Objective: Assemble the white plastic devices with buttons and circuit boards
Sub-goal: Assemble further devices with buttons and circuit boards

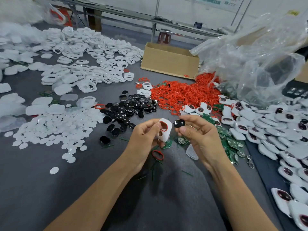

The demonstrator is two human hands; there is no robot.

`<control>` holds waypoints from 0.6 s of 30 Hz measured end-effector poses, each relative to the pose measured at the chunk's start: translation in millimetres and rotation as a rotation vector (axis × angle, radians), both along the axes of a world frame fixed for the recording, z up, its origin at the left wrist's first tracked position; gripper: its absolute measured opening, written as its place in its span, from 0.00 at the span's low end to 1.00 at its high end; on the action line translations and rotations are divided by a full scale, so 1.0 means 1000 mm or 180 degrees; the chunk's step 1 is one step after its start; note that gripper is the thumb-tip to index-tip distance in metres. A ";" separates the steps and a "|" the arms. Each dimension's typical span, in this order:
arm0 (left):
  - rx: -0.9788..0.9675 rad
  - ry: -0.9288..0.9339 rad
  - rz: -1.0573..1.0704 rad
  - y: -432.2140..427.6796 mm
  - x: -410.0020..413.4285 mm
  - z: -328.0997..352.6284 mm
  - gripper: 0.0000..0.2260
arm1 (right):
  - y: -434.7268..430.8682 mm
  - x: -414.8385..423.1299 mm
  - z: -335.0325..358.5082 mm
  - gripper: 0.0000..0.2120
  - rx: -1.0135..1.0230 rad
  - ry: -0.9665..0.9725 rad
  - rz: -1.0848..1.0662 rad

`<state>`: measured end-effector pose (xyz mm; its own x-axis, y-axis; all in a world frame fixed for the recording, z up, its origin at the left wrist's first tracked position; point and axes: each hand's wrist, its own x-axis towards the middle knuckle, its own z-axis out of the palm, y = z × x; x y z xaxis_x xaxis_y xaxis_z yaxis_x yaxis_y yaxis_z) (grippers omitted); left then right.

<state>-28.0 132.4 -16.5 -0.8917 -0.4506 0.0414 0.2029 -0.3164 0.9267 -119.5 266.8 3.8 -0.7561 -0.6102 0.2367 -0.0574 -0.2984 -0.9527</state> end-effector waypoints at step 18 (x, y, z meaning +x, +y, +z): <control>-0.0352 -0.0061 -0.0016 0.006 0.007 0.001 0.08 | 0.002 0.005 -0.001 0.10 0.0362 -0.0341 0.0271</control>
